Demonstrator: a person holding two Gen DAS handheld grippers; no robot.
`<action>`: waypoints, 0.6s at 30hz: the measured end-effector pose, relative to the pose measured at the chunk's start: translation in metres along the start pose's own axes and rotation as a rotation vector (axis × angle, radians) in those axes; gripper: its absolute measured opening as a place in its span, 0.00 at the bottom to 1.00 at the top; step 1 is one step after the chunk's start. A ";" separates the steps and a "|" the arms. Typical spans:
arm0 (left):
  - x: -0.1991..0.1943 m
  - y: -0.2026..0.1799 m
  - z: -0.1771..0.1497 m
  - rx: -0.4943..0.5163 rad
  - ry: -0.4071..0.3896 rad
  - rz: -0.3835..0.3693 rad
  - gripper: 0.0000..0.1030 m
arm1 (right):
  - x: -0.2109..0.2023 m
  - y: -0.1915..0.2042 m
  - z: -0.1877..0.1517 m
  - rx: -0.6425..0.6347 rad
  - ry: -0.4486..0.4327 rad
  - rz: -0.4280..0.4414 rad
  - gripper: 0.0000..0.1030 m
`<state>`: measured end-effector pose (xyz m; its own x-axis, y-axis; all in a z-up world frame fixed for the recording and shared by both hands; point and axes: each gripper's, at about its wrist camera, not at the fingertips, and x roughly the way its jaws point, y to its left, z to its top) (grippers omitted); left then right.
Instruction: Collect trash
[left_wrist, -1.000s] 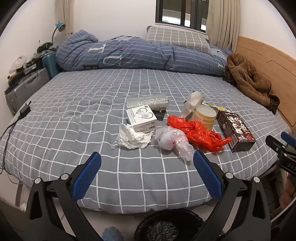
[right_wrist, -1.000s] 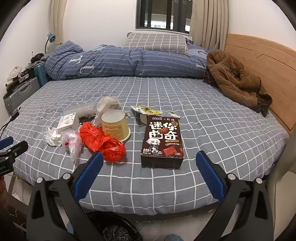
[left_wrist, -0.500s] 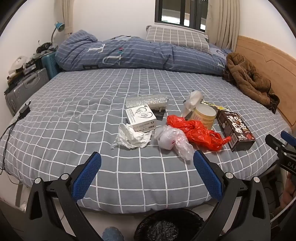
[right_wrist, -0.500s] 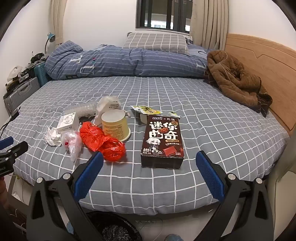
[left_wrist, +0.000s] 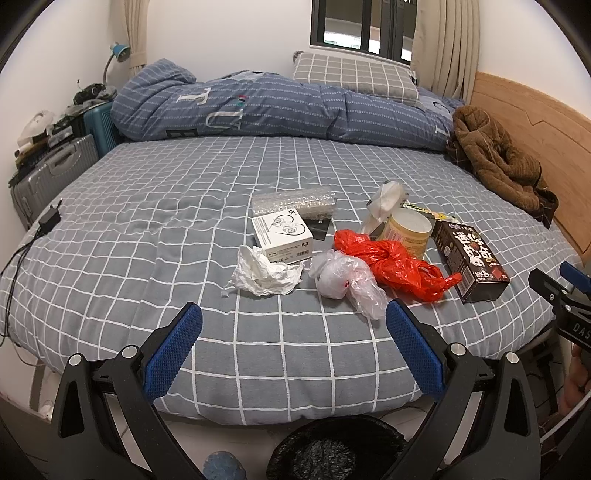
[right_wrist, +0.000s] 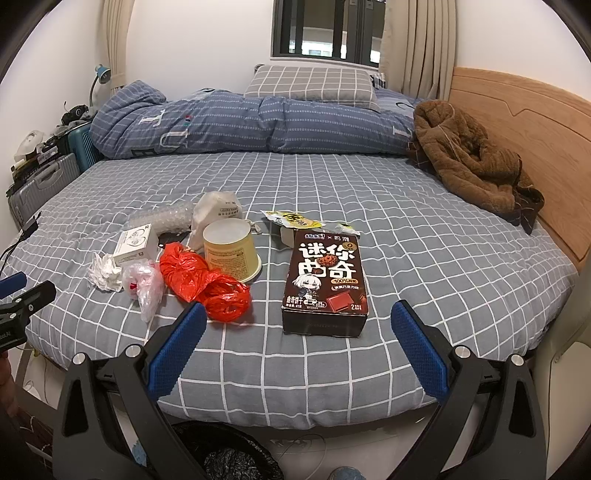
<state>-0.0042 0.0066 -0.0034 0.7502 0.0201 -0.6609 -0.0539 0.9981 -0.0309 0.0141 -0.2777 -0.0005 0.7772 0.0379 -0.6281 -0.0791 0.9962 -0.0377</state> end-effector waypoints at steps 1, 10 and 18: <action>0.000 0.000 0.000 0.001 -0.001 0.001 0.94 | 0.000 0.000 0.000 0.000 0.000 0.000 0.93; -0.001 -0.001 0.000 0.001 0.002 0.001 0.94 | 0.000 0.001 0.000 0.000 -0.001 -0.001 0.93; 0.023 -0.018 0.012 -0.004 0.036 -0.023 0.94 | 0.025 -0.003 0.008 -0.028 0.031 -0.027 0.93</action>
<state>0.0224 -0.0105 -0.0089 0.7273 -0.0047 -0.6863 -0.0396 0.9980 -0.0488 0.0384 -0.2789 -0.0099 0.7597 0.0077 -0.6503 -0.0759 0.9941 -0.0769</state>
